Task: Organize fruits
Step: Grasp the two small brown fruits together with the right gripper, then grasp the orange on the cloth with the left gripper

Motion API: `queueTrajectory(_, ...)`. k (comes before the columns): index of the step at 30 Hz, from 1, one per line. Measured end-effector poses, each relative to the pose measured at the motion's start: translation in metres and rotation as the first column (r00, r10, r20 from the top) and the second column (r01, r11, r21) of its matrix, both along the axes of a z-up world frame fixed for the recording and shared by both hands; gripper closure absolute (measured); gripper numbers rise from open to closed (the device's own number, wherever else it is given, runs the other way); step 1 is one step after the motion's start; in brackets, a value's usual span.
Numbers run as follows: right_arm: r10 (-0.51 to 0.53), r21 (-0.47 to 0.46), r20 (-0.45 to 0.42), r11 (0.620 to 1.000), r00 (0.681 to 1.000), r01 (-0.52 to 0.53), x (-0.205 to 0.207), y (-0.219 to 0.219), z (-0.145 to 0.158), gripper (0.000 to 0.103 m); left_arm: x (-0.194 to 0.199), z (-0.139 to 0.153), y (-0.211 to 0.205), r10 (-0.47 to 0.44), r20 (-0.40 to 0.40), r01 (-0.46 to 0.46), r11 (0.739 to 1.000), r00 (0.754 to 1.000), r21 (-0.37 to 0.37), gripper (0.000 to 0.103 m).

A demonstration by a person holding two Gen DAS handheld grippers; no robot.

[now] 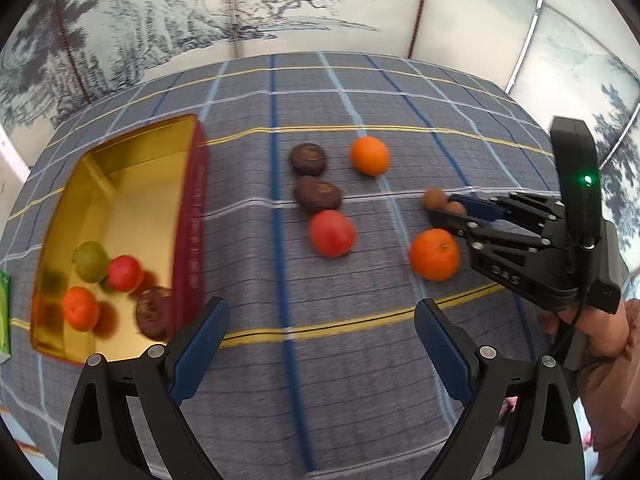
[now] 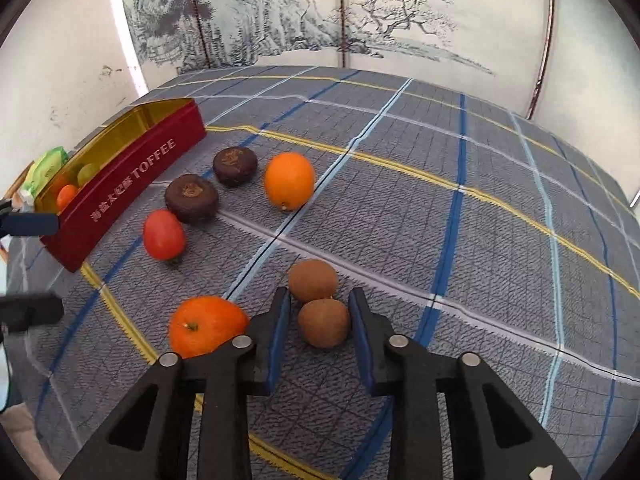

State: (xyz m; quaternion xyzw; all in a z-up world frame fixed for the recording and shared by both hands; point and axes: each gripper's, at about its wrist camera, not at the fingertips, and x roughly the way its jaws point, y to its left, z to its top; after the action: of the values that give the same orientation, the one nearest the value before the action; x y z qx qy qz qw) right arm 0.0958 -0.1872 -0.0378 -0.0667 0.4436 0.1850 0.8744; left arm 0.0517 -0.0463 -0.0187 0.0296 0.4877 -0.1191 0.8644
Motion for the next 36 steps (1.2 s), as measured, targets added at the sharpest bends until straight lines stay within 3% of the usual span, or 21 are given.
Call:
queueTrajectory(15,-0.222,-0.068,0.032,0.972,0.975,0.223,0.0,-0.079,0.001,0.079,0.016,-0.013,-0.058,-0.106,0.005,0.106,0.994,0.994,-0.011,0.01)
queueTrajectory(18,-0.262,-0.03,0.016,0.965,0.965,0.262,0.001,-0.096,0.0,0.079,0.023,-0.017,-0.067,-0.115,-0.007,0.114,0.993,0.993,-0.012,0.013)
queueTrajectory(27,-0.266,-0.004,0.006,0.964,0.964,0.266,0.001,-0.1,0.0,0.079,0.043,-0.038,-0.081,-0.114,-0.08,0.111,0.993,0.99,-0.041,0.038)
queueTrajectory(33,-0.265,0.001,0.005,0.964,0.964,0.265,0.001,-0.099,0.001,0.078,0.045,-0.04,-0.083,-0.129,-0.081,0.125,0.99,0.988,-0.062,0.059)
queueTrajectory(36,-0.266,-0.001,0.006,0.964,0.964,0.266,0.001,-0.099,0.001,0.078,0.045,-0.04,-0.083,-0.13,-0.084,0.125,0.99,0.988,-0.066,0.06)
